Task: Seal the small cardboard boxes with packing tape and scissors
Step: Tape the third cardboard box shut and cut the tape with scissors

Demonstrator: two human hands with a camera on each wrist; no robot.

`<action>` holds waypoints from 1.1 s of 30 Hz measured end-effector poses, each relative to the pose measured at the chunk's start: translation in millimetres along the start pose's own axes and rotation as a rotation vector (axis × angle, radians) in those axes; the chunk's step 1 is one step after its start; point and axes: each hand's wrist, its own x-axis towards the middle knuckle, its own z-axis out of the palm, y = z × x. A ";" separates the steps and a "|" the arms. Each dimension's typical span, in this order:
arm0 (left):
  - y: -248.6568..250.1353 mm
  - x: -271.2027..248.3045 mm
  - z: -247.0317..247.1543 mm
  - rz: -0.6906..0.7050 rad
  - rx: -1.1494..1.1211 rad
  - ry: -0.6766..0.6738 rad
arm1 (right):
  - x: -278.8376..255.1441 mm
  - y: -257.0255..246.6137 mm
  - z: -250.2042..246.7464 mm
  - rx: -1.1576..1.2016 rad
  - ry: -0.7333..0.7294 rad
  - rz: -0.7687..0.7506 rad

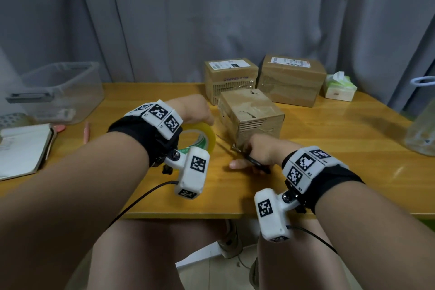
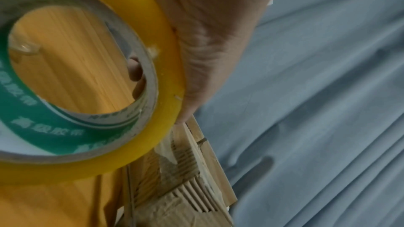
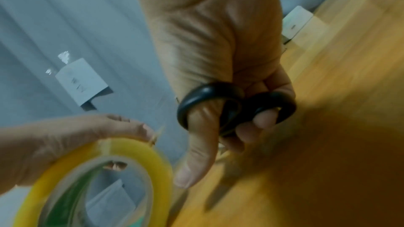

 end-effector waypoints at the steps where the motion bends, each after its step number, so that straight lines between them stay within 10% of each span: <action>1: -4.9 -3.2 -0.8 0.014 -0.056 0.022 | 1.3 -2.7 2.3 -0.068 0.015 0.012; 11: -22.8 -17.2 0.8 0.033 -0.315 0.170 | 4.3 -49.1 7.6 -0.270 0.095 -0.061; 17: -25.6 -15.6 1.4 0.039 -0.343 0.185 | 4.7 -43.6 -11.8 -0.192 0.925 -0.248; 22: -25.9 -15.9 0.2 0.041 -0.368 0.168 | 30.9 -34.0 -11.7 -0.321 0.607 0.081; 33: -24.3 -14.8 -0.4 0.048 -0.334 0.151 | 38.4 -42.9 -7.8 -0.323 0.628 0.169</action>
